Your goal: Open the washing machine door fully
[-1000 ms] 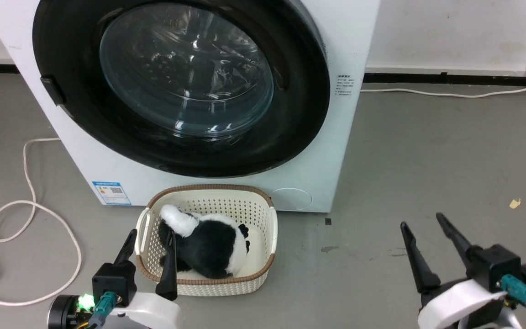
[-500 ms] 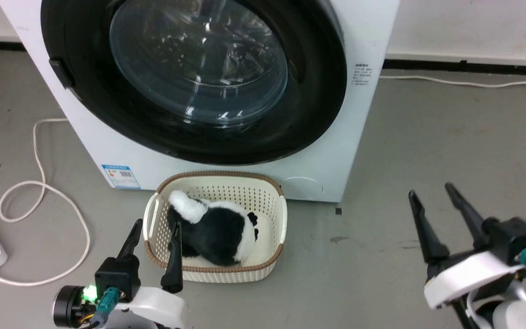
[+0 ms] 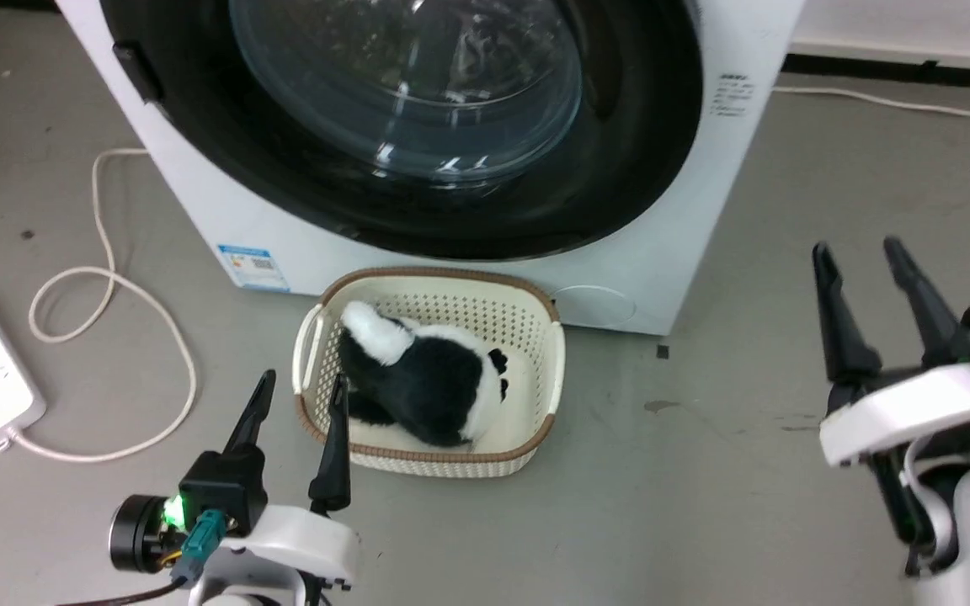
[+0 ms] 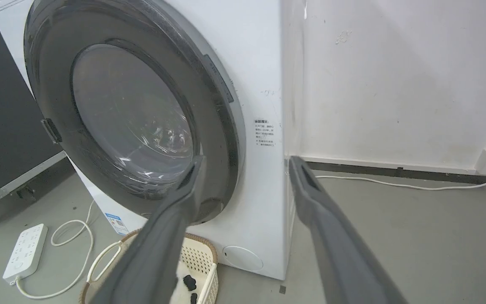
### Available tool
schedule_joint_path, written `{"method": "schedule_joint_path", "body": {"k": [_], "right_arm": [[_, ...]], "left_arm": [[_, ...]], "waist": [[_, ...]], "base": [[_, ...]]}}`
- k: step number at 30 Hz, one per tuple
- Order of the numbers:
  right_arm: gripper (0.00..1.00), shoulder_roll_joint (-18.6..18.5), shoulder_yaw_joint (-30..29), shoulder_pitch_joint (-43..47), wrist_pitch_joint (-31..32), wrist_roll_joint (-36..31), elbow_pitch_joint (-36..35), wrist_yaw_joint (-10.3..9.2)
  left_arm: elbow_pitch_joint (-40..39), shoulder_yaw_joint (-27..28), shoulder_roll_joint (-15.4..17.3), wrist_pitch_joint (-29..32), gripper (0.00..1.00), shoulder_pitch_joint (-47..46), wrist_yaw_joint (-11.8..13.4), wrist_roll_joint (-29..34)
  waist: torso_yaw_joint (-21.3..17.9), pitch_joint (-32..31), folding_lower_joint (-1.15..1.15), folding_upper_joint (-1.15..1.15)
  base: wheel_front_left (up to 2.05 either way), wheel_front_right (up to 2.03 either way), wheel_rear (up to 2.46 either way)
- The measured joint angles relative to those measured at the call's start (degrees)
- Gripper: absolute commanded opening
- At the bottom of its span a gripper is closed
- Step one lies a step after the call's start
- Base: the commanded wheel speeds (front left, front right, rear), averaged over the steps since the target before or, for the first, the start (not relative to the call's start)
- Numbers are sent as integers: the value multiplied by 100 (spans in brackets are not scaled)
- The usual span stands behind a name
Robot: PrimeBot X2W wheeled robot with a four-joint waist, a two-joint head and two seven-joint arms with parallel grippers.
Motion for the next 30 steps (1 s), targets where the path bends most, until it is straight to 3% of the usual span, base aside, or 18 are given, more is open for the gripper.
{"method": "schedule_joint_path", "body": {"k": [7,8,10,11,17,30], "right_arm": [[100,11,-180,-461,119,314,183,0],[79,12,-203,-515,147,352,220,0],[8,13,-246,-598,155,439,285,0],[0,13,-263,-636,178,487,321,0],[0,76,-536,-983,338,999,592,-1],[0,211,-1341,-2445,1337,2271,1470,-1]], "left_arm": [[4,-69,0,-73,100,-123,19,-70],[4,-79,0,-97,100,-143,24,-74],[5,-104,0,-112,100,-169,31,-76],[7,-120,-1,-118,100,-174,47,-81],[4,-205,0,-212,100,-187,66,-123],[-32,-368,0,-368,100,-485,98,-255]], "waist": [[176,168,0,0],[200,183,0,0],[248,205,0,0],[271,214,0,0],[401,304,-1,0],[639,812,-1,0]], "base": [[0,0,0],[0,0,0],[0,0,0],[0,0,0],[0,0,0],[0,0,0]]}}
